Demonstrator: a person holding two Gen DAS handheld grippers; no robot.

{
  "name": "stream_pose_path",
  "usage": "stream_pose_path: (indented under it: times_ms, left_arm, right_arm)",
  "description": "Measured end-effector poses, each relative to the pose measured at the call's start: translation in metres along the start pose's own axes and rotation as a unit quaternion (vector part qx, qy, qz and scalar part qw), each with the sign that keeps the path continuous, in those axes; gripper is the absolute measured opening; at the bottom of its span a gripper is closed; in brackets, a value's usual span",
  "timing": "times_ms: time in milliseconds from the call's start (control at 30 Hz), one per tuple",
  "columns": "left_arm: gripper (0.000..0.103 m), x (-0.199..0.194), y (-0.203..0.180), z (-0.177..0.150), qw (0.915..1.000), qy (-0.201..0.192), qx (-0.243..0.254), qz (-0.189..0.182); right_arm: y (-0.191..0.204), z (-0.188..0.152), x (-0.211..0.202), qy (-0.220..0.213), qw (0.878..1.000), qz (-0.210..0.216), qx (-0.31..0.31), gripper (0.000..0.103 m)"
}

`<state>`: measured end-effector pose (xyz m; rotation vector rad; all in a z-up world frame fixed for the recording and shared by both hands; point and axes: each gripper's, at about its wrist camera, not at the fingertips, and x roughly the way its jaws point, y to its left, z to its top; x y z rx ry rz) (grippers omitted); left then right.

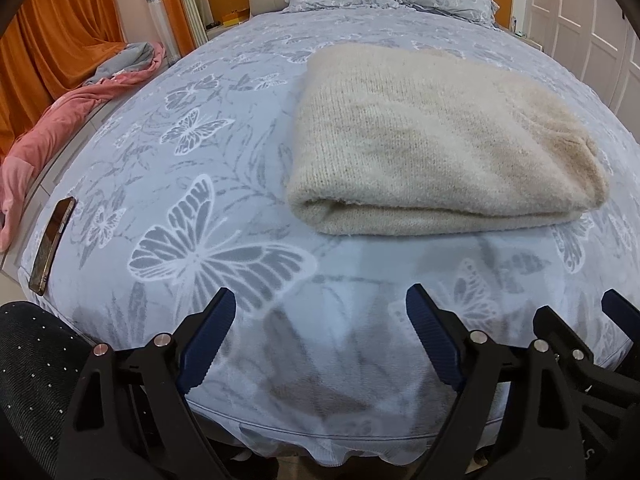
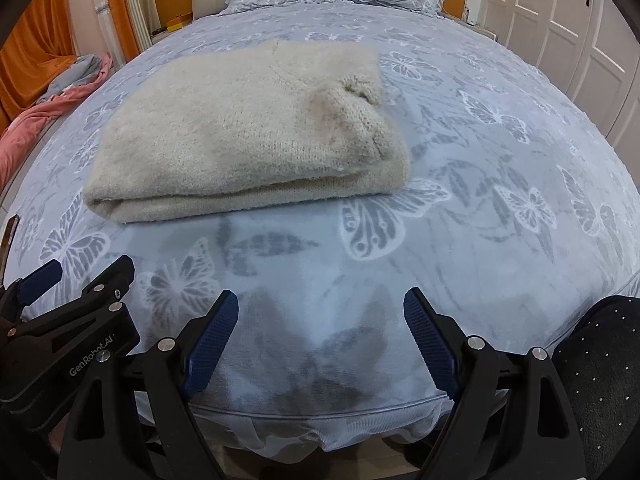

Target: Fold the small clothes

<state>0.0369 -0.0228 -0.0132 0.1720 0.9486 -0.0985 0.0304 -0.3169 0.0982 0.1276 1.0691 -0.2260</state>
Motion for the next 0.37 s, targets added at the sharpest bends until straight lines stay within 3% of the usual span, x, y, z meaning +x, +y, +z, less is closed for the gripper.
stream_pose_path:
  times_ms: [167, 367]
  left_arm:
    - [0.078, -0.0015, -0.0025, -0.0002, 1.0000, -0.002, 0.006, 0.003]
    - [0.077, -0.0022, -0.0046, -0.0003, 0.9999, -0.001, 0.009, 0.004]
  right_arm:
    - [0.0005, -0.0001, -0.0001, -0.001, 1.000, -0.008, -0.005, 0.083]
    - [0.0053, -0.0012, -0.0011, -0.001, 1.000, -0.011, -0.010, 0.081]
